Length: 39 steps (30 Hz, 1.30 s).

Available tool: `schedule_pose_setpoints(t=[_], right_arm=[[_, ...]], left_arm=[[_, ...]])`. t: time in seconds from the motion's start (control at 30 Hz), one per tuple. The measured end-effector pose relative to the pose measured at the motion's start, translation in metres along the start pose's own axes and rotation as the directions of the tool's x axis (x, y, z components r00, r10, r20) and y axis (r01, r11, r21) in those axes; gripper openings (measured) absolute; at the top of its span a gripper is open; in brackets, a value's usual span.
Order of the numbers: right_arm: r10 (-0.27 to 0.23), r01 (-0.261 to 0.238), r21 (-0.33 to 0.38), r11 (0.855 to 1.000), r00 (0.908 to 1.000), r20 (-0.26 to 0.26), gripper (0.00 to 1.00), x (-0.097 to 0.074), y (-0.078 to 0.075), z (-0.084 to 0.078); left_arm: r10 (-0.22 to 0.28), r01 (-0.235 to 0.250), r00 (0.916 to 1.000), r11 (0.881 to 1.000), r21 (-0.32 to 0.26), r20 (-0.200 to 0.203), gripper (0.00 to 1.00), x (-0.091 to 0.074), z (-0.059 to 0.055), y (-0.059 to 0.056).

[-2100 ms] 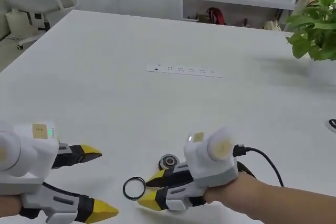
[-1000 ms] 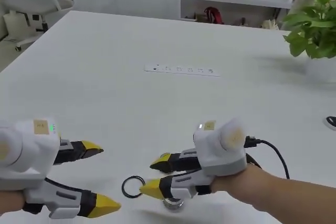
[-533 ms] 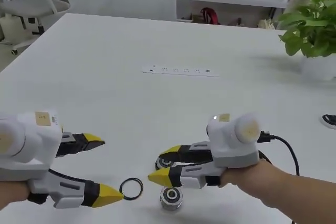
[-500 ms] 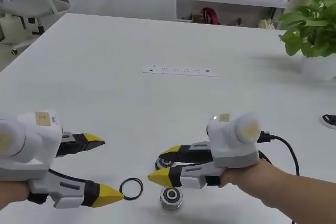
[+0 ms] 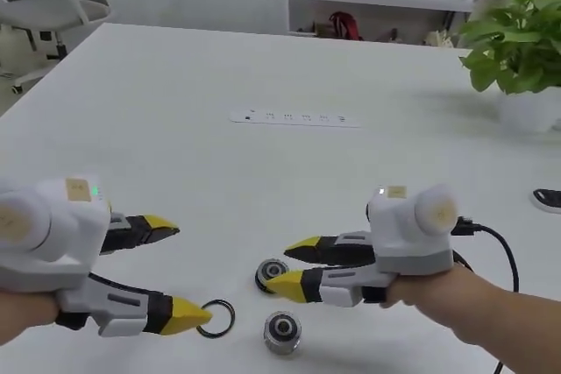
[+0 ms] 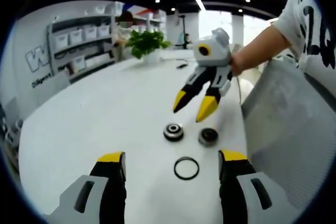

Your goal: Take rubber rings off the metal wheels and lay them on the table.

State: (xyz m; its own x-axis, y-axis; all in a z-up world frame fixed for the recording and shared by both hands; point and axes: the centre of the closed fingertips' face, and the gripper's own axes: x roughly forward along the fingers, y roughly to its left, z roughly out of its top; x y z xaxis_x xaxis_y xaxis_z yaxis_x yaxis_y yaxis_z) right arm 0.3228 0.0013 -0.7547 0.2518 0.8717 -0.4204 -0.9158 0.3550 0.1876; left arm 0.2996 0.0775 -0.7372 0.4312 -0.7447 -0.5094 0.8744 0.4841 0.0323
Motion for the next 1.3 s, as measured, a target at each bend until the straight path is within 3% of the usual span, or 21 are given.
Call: schedule_pose_setpoints(t=[1.3], right_arm=[[-0.061,0.06,-0.006,0.998,0.9972,-0.044,0.32,-0.01,-0.022,-0.022]], left_arm=[[-0.014,0.015,0.9997,1.0,0.015,-0.018,0.7,0.023,0.002,0.006]])
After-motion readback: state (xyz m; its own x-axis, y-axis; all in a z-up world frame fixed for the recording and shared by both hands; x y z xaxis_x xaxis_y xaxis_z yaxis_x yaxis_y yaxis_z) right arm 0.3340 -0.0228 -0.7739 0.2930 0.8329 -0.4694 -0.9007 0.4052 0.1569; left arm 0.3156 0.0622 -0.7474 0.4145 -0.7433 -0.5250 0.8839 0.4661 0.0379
